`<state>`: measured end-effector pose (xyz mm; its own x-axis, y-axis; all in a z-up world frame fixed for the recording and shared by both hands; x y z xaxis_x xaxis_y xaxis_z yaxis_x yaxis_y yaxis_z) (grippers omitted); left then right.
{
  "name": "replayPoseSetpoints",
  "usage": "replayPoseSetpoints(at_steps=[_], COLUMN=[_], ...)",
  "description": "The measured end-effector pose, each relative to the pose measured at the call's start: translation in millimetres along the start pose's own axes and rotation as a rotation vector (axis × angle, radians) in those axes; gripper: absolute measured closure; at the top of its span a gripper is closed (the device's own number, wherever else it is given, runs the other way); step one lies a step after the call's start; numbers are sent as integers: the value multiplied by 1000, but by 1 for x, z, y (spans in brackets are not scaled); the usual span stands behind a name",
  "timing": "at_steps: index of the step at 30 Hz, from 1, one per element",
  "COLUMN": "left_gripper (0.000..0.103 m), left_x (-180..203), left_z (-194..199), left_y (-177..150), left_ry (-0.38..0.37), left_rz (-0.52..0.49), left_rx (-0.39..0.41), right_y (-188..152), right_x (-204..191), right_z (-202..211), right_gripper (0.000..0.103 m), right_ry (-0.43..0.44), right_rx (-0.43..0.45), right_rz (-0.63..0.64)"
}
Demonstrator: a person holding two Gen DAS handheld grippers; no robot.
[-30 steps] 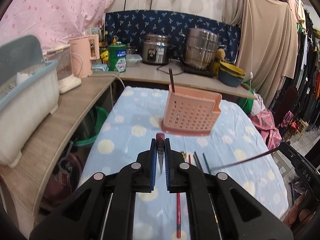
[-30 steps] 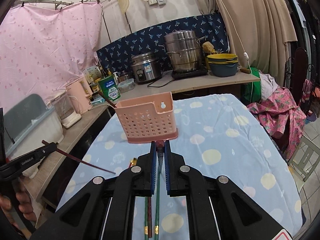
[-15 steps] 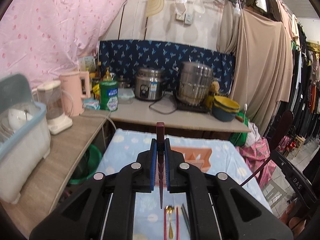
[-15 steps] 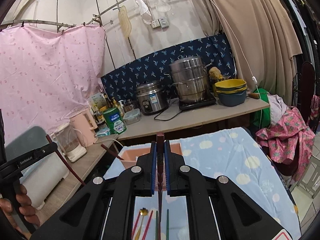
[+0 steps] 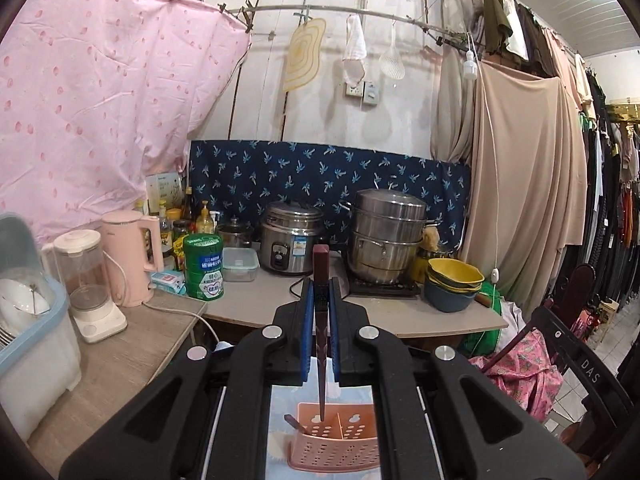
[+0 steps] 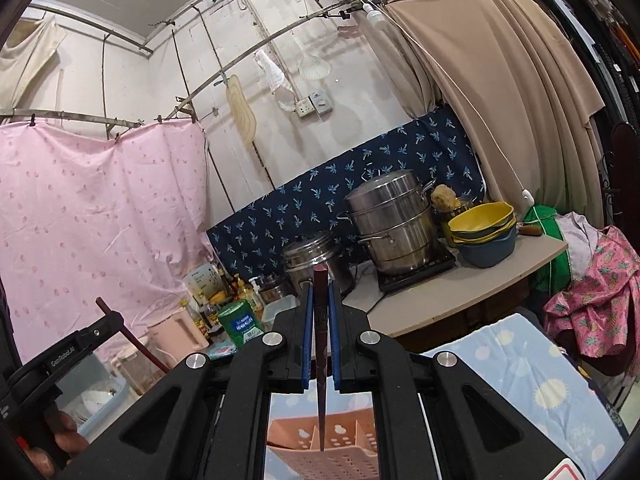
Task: Organize utensils
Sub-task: 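Carry the chopstick into the pink holder with the left tool while the right tool drops its chopstick in, then withdraw both open tools from the holder back over the remaining chopsticks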
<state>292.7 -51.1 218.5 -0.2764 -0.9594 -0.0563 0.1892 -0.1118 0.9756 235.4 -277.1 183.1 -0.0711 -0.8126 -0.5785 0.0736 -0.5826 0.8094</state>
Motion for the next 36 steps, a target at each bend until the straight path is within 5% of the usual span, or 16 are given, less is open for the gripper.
replayPoseSetpoints(at_steps=[10,20,23,25,29,32,36], left_gripper=[96,96,79,57,53,52,39], left_x=[9,9,6,5,0,-3,-7], left_z=[-58,-73,-70,-66,-54,-46,-26], left_y=[-54,-85,-85,-85,-84,-86,-96], left_ry=[-23,-29,-14,-3,12,11,9], left_rz=[-8,2,1,4,5,6,3], left_rx=[-141,-219,-214,-197,-177,-188,-197], right_y=[-45,-85,-87,-88,-84,-82,-87], right_x=[27,51,49,48,48,49,53], right_z=[-63,-76,-73,-70,-59,-49,-27], right_gripper=[96,94,87,87,73,73,72], right_ry=[-69,-109,-117,-119,-125,-123,-121], right_rx=[-133,-247,-242,-241,-212,-207,-216], right_rz=[16,14,30,39,40,28,8])
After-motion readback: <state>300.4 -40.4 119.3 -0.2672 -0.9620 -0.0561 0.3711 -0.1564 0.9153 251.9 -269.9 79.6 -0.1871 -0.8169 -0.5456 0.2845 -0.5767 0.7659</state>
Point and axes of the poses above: each gripper's, at about its wrist camera, not at the fingertips, and z roughly against the way its jaws point, x to its right, y to its top, the point moved 4 cm from there along -z, roughly the way its jaws point, and after that the axes turned 11 degrees about -z, right-handed, at the moved point
